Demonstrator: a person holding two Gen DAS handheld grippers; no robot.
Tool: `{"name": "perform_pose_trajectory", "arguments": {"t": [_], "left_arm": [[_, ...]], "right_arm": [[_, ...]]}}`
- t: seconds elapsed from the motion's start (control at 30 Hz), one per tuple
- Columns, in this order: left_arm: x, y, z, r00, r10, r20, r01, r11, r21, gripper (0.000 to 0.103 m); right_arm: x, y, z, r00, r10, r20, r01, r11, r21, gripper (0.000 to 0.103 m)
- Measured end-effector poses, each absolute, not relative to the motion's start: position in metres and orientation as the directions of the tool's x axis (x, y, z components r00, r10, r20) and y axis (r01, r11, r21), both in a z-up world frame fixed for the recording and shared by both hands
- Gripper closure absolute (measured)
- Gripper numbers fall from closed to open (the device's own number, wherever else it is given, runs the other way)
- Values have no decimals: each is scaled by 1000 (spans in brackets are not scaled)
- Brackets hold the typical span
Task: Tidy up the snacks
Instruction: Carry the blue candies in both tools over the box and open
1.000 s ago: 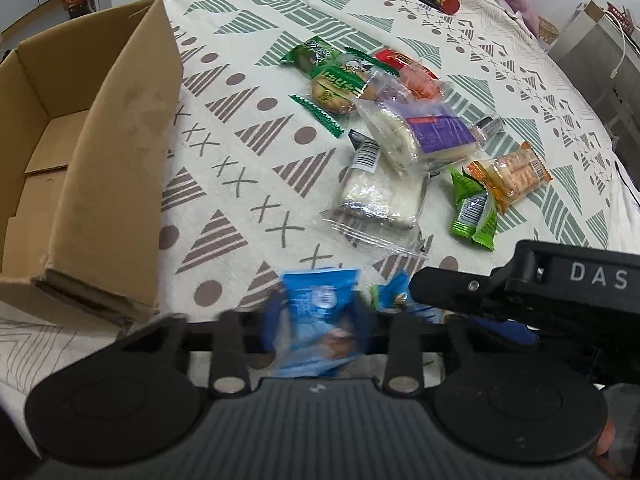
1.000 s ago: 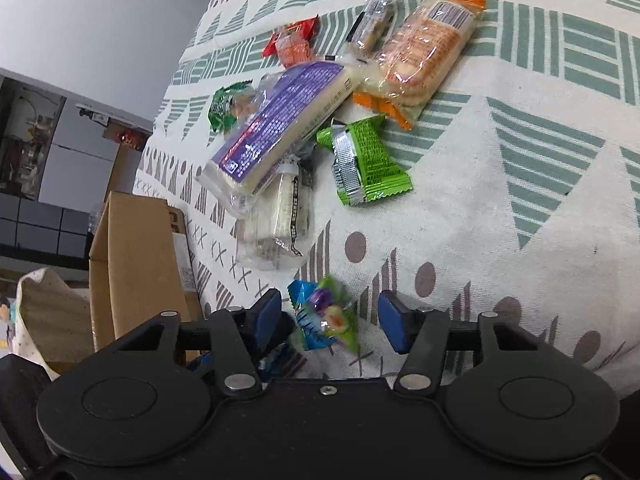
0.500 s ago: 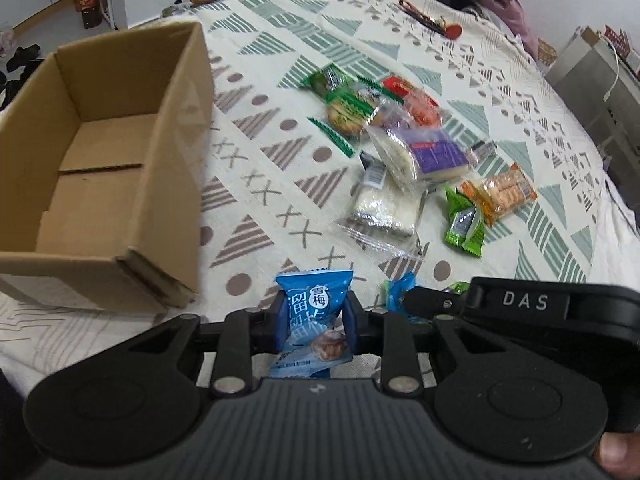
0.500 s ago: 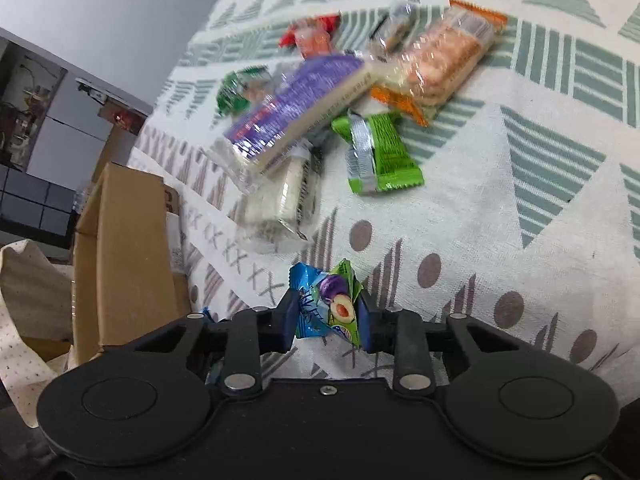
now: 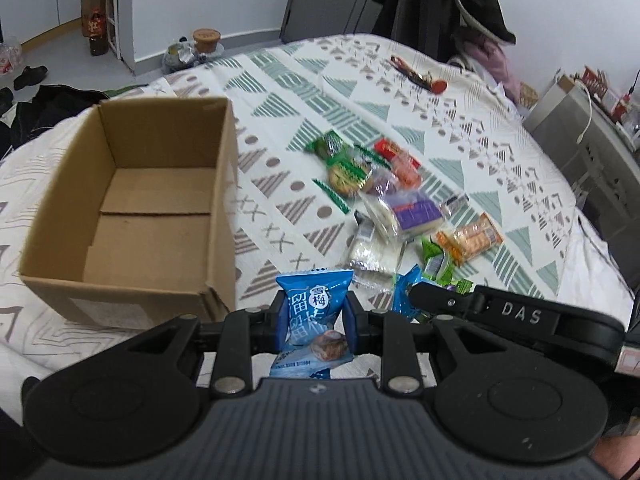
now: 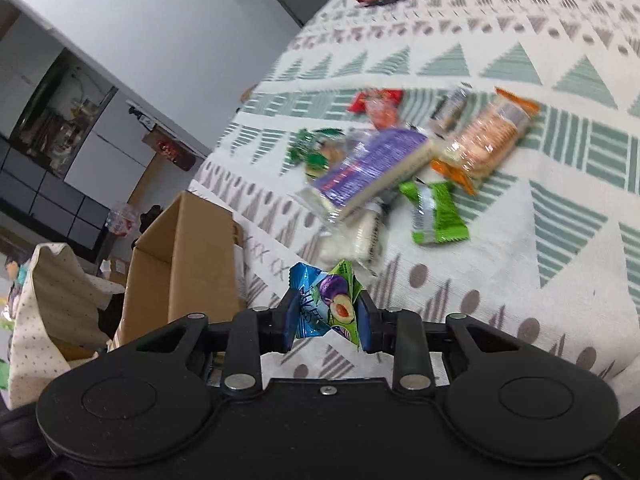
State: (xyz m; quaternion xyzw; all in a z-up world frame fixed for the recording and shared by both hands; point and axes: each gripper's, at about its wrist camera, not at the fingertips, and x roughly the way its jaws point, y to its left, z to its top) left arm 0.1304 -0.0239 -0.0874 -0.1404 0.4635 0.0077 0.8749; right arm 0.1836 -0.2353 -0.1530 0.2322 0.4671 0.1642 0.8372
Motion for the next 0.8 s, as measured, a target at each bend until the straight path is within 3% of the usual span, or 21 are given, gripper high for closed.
{"name": "perform_pose_trajectory", "arguments": {"t": [0.8], "left_arm": [[109,89,-30,680,-39,-732,-256,923,-287,76]], "right_arm": [[168,-126,-79,547,599,-584,-292,791,537,74]]}}
